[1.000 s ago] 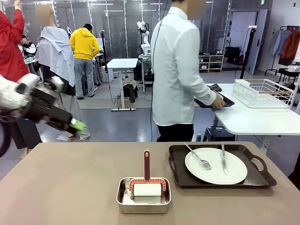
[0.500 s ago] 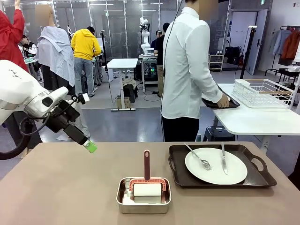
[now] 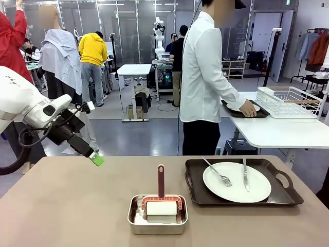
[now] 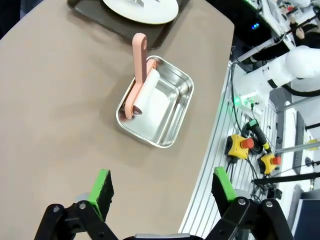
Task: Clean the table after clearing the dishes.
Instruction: When the left (or right) Handle tray is removed, use the left hand (or right hand) to clean the left (or right) side of the table with the Lint Roller.
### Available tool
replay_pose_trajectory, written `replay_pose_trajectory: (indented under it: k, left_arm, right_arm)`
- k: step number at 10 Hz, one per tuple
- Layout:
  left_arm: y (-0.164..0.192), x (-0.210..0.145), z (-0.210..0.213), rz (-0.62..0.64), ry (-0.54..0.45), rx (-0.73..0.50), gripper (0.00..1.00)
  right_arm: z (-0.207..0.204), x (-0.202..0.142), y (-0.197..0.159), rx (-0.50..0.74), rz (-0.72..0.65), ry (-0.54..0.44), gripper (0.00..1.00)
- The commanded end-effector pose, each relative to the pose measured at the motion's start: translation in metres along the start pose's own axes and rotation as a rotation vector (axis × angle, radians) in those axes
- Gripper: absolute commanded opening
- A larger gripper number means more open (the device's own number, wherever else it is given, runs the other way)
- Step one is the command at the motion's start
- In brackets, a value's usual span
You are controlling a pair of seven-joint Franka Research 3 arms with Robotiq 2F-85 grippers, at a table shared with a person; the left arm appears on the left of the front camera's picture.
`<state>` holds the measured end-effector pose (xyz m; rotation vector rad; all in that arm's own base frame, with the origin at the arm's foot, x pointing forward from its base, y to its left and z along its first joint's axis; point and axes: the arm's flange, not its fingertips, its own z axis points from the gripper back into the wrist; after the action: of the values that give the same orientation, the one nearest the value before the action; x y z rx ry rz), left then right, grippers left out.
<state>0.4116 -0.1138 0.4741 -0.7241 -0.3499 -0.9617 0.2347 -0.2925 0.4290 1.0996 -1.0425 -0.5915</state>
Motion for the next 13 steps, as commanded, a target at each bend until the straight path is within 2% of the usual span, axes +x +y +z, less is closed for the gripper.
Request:
replay_pose_trajectory:
  k: [1, 2, 4, 7, 9, 11, 13]
  left_arm:
    - [0.012, 0.023, -0.014, -0.121, 0.142, -0.007, 1.00]
    - [0.016, 0.041, -0.021, -0.205, 0.220, -0.012, 1.00]
    - [0.023, 0.086, -0.035, -0.278, 0.451, -0.030, 1.00]
    - [0.021, 0.164, -0.068, -0.373, 0.659, -0.056, 1.00]
    - [0.021, 0.196, -0.100, -0.396, 0.771, -0.085, 1.00]
    - [0.018, 0.219, -0.127, -0.418, 0.794, -0.099, 1.00]
    - [0.013, 0.232, -0.154, -0.443, 0.793, -0.029, 1.00]
  right_arm:
    - [0.002, 0.001, 0.003, 0.012, -0.004, -0.013, 1.00]
    - [0.002, 0.001, 0.003, 0.012, -0.004, -0.013, 1.00]
    - [0.002, 0.001, 0.003, 0.012, -0.004, -0.013, 1.00]
    - [0.002, 0.001, 0.003, 0.012, -0.004, -0.013, 1.00]
    - [0.002, 0.001, 0.003, 0.012, -0.004, -0.013, 1.00]
    - [0.002, 0.001, 0.003, 0.012, -0.004, -0.013, 1.00]
    - [0.002, 0.001, 0.003, 0.012, -0.004, -0.013, 1.00]
